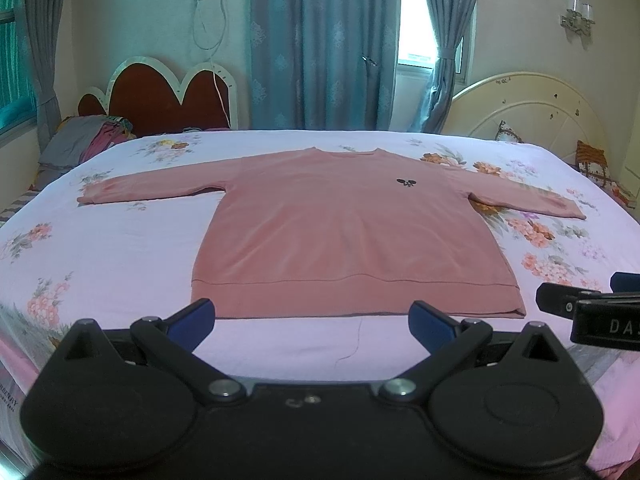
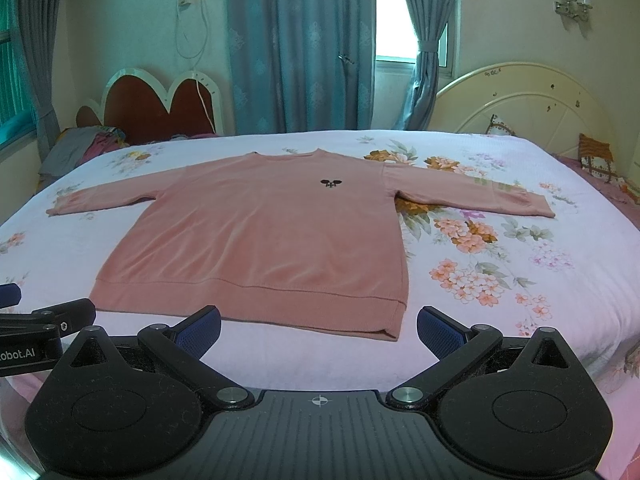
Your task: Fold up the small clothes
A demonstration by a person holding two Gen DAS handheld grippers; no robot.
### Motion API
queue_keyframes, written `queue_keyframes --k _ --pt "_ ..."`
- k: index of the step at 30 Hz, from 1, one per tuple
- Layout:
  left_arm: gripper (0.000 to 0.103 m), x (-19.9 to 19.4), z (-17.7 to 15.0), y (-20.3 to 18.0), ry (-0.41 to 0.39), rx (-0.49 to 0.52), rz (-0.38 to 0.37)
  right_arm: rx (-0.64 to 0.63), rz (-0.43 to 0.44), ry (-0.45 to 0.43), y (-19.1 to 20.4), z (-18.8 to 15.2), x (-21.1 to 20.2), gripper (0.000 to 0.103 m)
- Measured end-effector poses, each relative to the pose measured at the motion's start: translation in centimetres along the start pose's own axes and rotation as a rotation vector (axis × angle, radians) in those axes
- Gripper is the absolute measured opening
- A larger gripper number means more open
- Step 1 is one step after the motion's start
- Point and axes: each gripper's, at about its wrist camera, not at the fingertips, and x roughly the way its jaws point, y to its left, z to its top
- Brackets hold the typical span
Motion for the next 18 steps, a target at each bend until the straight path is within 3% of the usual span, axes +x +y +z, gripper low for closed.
queue_keyframes --k 18 --pt "0.103 -0.03 -0.07 0.09 -0.003 -0.004 0.006 -0.001 0.003 0.0 0.04 0.11 -0.04 0.103"
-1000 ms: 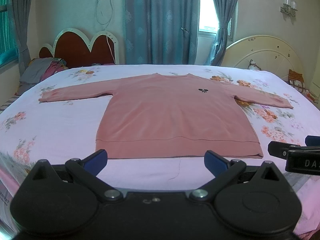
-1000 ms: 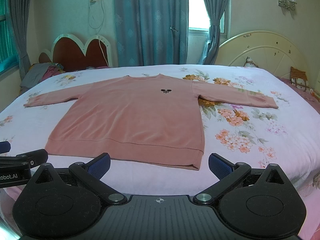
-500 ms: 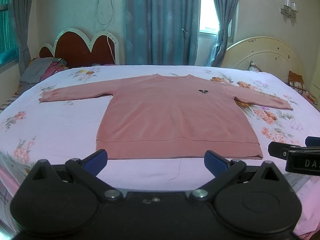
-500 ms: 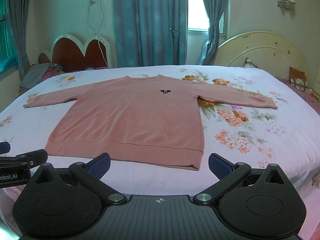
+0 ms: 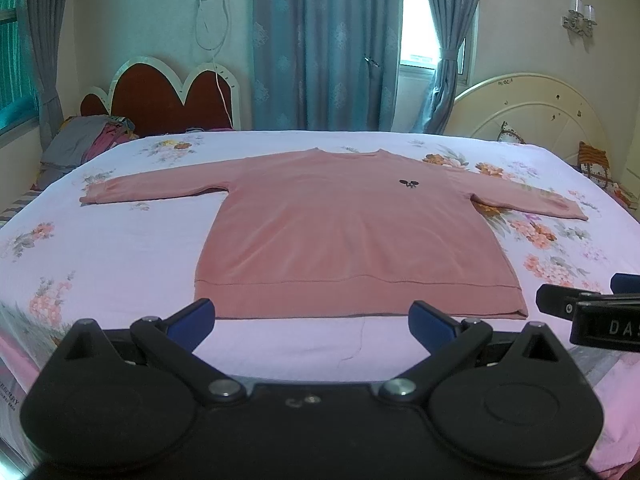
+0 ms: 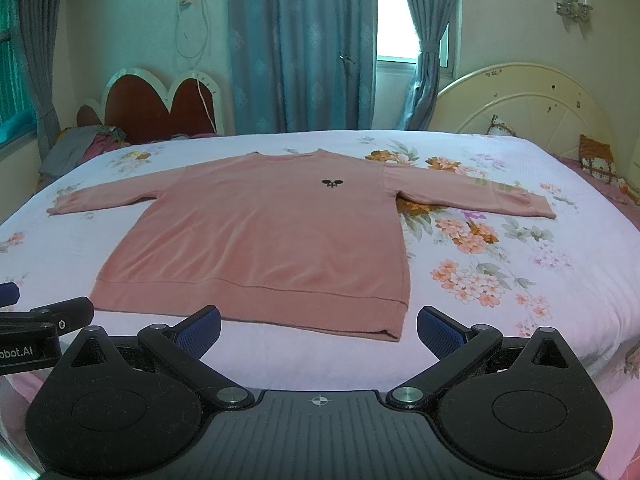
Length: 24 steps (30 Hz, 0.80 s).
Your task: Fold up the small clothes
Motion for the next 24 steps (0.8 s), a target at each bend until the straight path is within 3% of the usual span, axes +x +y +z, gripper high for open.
queue_keyframes --k 11,15,19,24 --pt "0.103 0.6 1.2 -0.1 -0.008 -0.005 -0.028 -0.013 -0.012 -0.001 0.0 0.6 0.8 0.103" --pt "0.103 2.1 2.9 0.0 -0.012 0.001 -0.015 -0.006 -0.034 -0.013 -0.5 2.3 2.4 0.103" --pt "0.103 4.5 4.7 -0.6 -0.004 0.068 -0.018 0.017 -0.04 -0.014 -1.2 4.1 4.2 0.103" --pt "0.103 7.1 6.8 -1.1 -0.042 0.097 0.013 0.016 -0.06 -0.013 -1.4 5.8 7.0 0.103"
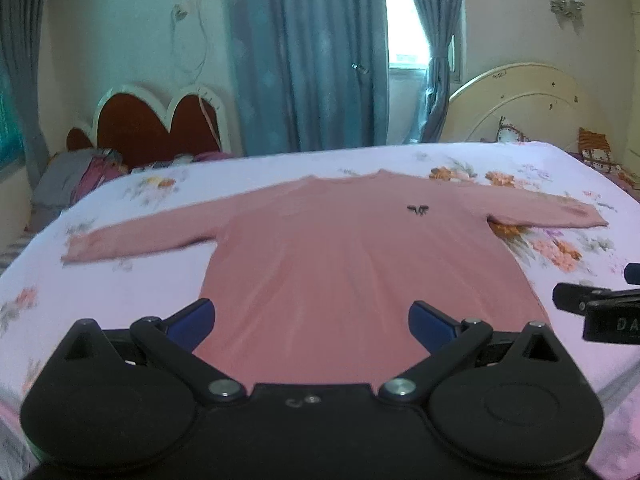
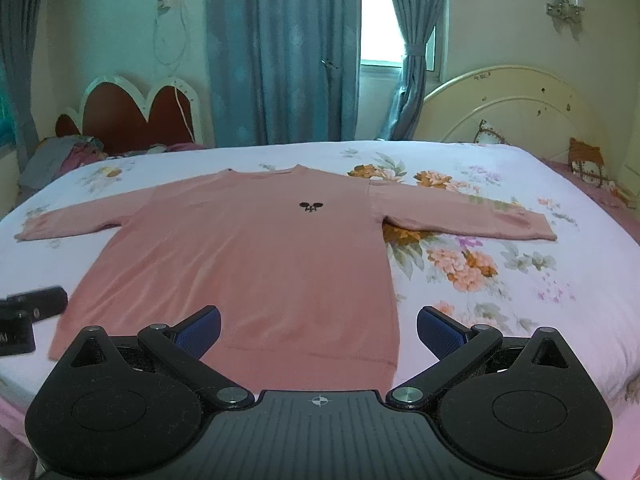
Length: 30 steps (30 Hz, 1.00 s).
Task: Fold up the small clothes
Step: 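Reach the right gripper to the sleeve cuff and close on it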
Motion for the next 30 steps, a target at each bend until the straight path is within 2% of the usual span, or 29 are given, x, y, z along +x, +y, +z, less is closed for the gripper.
queue_keyframes --k 3,6,10,16,19,21,24,27,30 --pt "0.103 1.1 1.2 0.1 -0.043 -0.01 -0.022 0.015 -0.006 0.001 -0.1 1.1 2.0 0.103" --pt "0.103 3.2 2.5 0.2 -0.048 -0.02 -0.059 0.043 -0.008 -0.001 -0.3 2.4 3.8 0.103" --pt "0.103 5.7 4.1 -0.4 -0.045 0.03 -0.11 0.073 -0.005 0.007 -1.1 4.3 5.7 0.103" --pt "0.102 9.5 5.9 -1.7 -0.06 0.001 -0.146 0.099 -0.065 -0.003 -3.5 6.2 8.0 0.103" --pt "0.103 11.4 6.8 -2.7 -0.055 -0.016 -0.184 0.123 -0.103 -0.015 -6.2 6.7 9.1 0.103" --pt "0.103 12.9 7.3 -4.1 -0.051 -0.007 -0.146 0.138 -0.133 -0.01 -8.5 7.1 10.4 0.103" --pt "0.103 16.0 8.0 -6.4 0.009 0.041 -0.089 0.176 -0.162 -0.004 -12.6 7.7 13.2 0.103" --pt "0.103 18.6 8.8 -7.0 0.051 -0.028 -0.139 0.249 -0.169 -0.002 -17.9 8.5 17.0 0.103" --pt "0.102 21.8 10.2 -8.1 0.1 -0.077 -0.113 0.312 -0.174 0.001 -22.7 9.6 20.1 0.102"
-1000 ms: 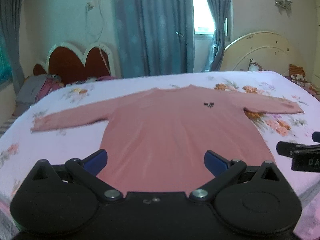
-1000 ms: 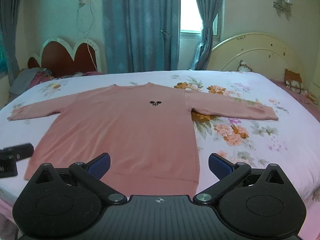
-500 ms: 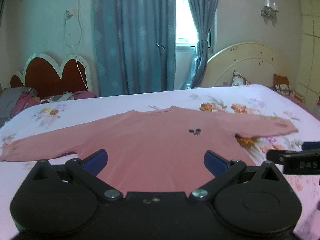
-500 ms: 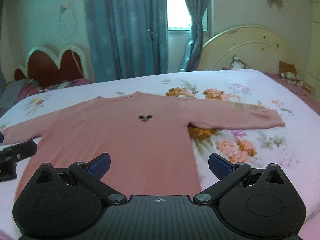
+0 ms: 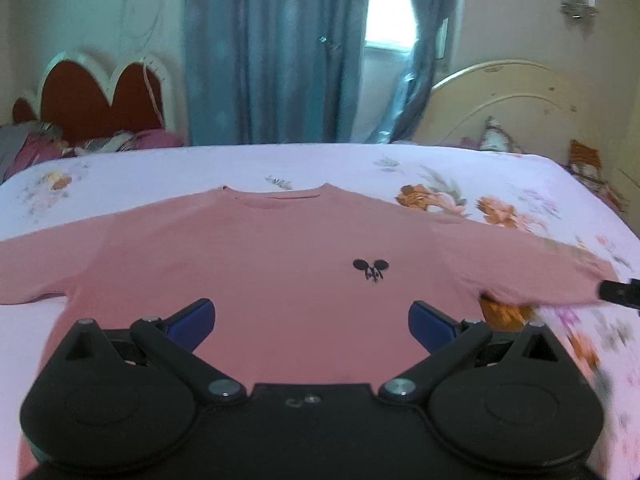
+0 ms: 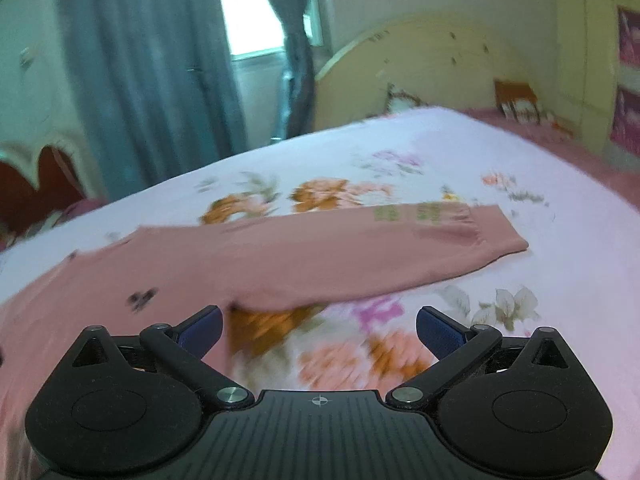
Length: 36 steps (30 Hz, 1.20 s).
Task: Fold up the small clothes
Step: 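Reach the right gripper to the sleeve cuff and close on it, then carry the held sleeve with the right gripper across the sweatshirt body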
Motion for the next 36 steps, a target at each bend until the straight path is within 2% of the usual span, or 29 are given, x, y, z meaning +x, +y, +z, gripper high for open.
queue_keyframes --k 1,4,9,10,11,14,17,20,24,25,26,29,31,32,33,34,36 --pt "0.101 1.0 0.5 -0.4 0.006 0.002 0.005 0.021 -0.007 -0.001 -1.3 0.8 1.1 0.102" --pt "0.1 3.5 2.1 -2.4 0.023 0.021 0.0 0.105 -0.039 0.029 -5.5 2.5 4.6 0.056" --pt "0.101 6.5 2.8 -6.1 0.057 0.064 -0.001 0.224 -0.094 0.012 -11.6 3.7 7.7 0.056" --pt "0.101 7.1 2.7 -6.7 0.069 0.076 -0.004 0.251 -0.106 0.009 -12.8 3.7 8.1 0.051" --pt "0.101 7.6 2.6 -7.4 0.082 0.09 -0.008 0.278 -0.112 0.012 -13.9 3.7 8.5 0.041" --pt "0.101 9.1 2.5 -9.0 0.112 0.121 -0.011 0.358 -0.134 0.034 -16.9 3.4 9.5 0.038" --pt "0.101 10.1 2.6 -10.2 0.132 0.14 -0.016 0.421 -0.131 0.051 -19.2 2.9 10.3 0.038" --pt "0.102 10.7 2.8 -11.0 0.144 0.162 -0.015 0.486 -0.073 0.018 -21.0 2.5 11.1 0.038" --pt "0.103 11.4 3.4 -11.6 0.149 0.18 -0.002 0.532 -0.009 -0.012 -21.9 2.5 11.9 0.038" --pt "0.103 11.4 3.6 -11.6 0.149 0.182 0.002 0.543 0.009 -0.012 -21.9 2.6 12.2 0.029" --pt "0.103 11.5 3.6 -11.5 0.149 0.184 0.01 0.549 0.02 0.004 -21.8 2.6 12.8 0.009" --pt "0.103 11.5 3.7 -10.9 0.157 0.198 0.051 0.505 0.028 -0.009 -21.3 2.9 12.6 0.009" --pt "0.103 11.4 3.8 -10.1 0.153 0.193 0.064 0.417 -0.038 -0.062 -20.5 3.7 11.7 0.008" --pt "0.103 11.3 3.8 -9.5 0.153 0.187 0.074 0.413 -0.095 -0.047 -20.9 3.8 11.8 0.008" --pt "0.103 11.2 3.7 -8.9 0.154 0.179 0.082 0.455 -0.115 -0.004 -21.8 3.7 12.7 0.008" --pt "0.103 11.2 3.6 -8.4 0.156 0.173 0.086 0.492 -0.102 0.001 -22.4 3.6 13.1 0.008" --pt "0.103 11.0 3.4 -7.1 0.167 0.154 0.085 0.436 -0.112 -0.011 -21.2 4.6 12.9 0.008"
